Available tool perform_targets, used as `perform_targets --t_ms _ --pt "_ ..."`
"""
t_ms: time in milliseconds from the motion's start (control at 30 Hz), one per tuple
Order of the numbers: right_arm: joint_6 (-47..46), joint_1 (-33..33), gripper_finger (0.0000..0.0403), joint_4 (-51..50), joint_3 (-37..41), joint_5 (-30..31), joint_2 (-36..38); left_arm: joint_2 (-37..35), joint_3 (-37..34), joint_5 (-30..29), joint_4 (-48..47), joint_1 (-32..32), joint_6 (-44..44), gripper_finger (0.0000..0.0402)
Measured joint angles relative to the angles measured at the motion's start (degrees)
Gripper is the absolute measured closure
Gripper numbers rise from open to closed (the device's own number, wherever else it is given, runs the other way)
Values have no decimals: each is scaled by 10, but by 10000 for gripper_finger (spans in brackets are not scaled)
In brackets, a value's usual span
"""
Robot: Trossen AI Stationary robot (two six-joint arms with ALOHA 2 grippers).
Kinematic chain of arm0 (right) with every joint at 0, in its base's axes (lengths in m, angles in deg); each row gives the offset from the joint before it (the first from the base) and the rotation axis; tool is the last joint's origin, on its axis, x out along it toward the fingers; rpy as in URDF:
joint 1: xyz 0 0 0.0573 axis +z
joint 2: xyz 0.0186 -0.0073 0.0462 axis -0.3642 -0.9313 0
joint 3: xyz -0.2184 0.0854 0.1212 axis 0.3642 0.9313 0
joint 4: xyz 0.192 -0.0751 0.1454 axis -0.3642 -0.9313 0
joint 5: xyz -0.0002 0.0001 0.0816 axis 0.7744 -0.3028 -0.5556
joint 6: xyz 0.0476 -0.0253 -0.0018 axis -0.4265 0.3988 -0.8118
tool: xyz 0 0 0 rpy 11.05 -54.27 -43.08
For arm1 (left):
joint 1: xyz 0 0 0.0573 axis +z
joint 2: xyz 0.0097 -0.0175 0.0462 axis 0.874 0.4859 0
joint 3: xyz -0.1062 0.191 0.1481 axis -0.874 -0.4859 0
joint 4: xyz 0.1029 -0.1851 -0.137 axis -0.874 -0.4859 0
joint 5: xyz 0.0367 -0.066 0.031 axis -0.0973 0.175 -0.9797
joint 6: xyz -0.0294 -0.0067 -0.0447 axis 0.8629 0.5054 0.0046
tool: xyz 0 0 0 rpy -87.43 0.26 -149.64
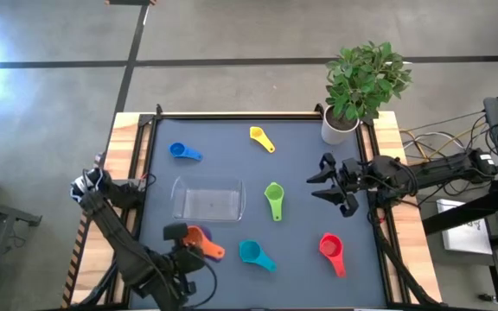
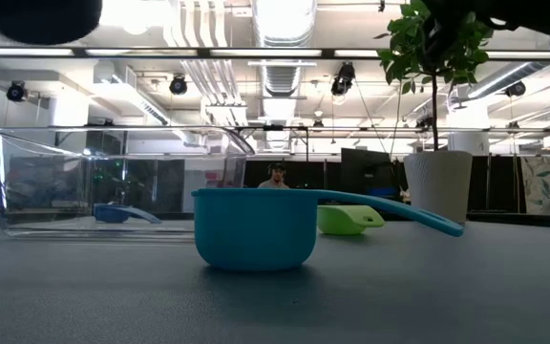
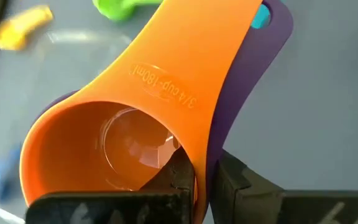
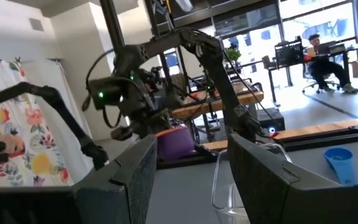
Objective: Nest measuring cups in basket
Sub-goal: Prepare the stacked measuring cups
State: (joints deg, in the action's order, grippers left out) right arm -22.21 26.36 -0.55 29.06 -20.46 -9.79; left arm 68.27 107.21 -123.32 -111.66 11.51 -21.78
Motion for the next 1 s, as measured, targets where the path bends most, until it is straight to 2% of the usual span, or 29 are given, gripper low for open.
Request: perform_targets --t_ms 133,267,433,500,667,733,800,1000 --pt "37 0 216 -56 -16 5 2 -2 7 -14 -2 32 -88 399" --pt "126 2 216 -154 -51 31 0 -9 7 -19 2 80 -171 399" --pt "236 24 216 -267 -94 162 -21 -22 7 -19 73 161 -296 399" --pt "254 41 216 -272 -106 229 -31 -25 6 -19 91 194 -336 399" --pt "331 116 216 -273 -122 448 -54 -25 6 -23 125 274 -399 399" --pt "359 143 216 -277 -125 503 -61 -25 6 -23 144 306 -421 399" --pt "375 162 216 -280 -125 531 -64 -25 6 -21 166 335 -447 399" --pt "379 172 216 -276 -125 536 -68 -25 6 6 238 405 -504 399"
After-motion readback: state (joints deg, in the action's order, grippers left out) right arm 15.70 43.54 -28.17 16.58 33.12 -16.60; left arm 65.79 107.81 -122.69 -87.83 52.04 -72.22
